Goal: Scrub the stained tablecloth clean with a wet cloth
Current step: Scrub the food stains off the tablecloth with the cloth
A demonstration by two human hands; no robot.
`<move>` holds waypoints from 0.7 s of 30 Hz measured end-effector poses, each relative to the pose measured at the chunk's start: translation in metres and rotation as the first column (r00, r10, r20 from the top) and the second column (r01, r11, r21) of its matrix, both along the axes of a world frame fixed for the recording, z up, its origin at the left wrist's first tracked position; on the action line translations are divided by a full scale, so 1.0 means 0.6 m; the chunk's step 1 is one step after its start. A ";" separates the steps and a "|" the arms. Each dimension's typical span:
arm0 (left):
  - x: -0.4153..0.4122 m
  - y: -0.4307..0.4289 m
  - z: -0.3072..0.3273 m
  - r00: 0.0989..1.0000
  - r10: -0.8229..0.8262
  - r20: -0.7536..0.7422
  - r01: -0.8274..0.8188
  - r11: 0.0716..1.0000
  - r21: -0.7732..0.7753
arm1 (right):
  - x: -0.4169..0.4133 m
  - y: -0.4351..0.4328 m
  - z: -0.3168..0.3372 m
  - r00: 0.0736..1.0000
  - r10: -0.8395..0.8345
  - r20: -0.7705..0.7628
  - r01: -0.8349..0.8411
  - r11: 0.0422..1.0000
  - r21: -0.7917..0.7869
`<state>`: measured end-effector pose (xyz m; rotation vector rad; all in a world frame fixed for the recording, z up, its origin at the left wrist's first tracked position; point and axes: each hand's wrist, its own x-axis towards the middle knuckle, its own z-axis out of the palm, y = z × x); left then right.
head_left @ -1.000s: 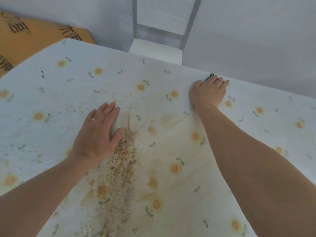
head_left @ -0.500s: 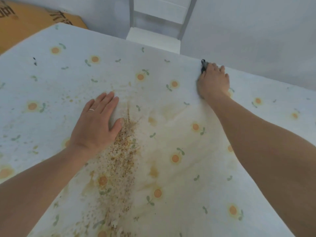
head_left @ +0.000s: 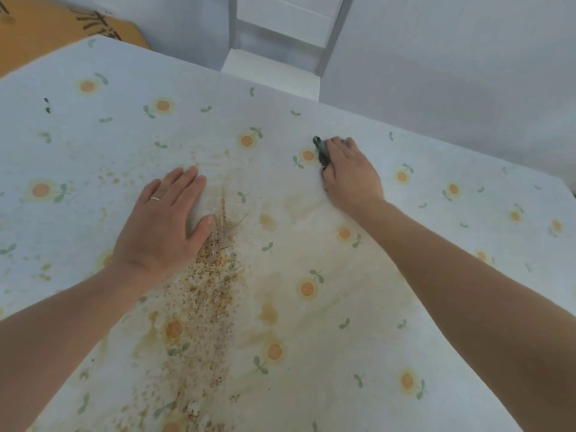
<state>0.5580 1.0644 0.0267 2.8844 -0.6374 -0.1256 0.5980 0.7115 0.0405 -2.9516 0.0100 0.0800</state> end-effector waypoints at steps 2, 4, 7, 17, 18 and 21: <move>0.000 0.001 -0.002 1.000 0.001 -0.006 -0.001 1.000 0.000 | -0.022 -0.063 0.009 0.991 -0.131 0.030 0.126 0.984 0.122; 0.000 0.002 -0.001 1.000 0.003 -0.004 -0.003 1.000 0.000 | -0.074 -0.136 0.004 0.918 -0.384 0.098 0.372 0.920 0.121; 0.001 0.001 0.001 1.000 -0.003 -0.001 0.003 1.000 -0.006 | -0.152 -0.213 -0.012 0.749 -0.657 0.083 0.660 0.751 -0.017; -0.006 -0.012 0.006 1.000 0.011 -0.004 -0.012 1.000 -0.023 | -0.078 0.088 -0.008 0.946 -0.325 -0.010 0.325 0.943 0.075; -0.007 -0.008 0.005 1.000 0.025 0.009 -0.025 1.000 -0.008 | -0.099 0.138 -0.009 0.970 -0.235 -0.061 0.240 0.963 0.118; 0.001 -0.003 0.007 1.000 0.012 -0.002 -0.012 1.000 0.009 | -0.211 0.217 0.002 0.992 0.068 -0.110 -0.055 0.992 0.115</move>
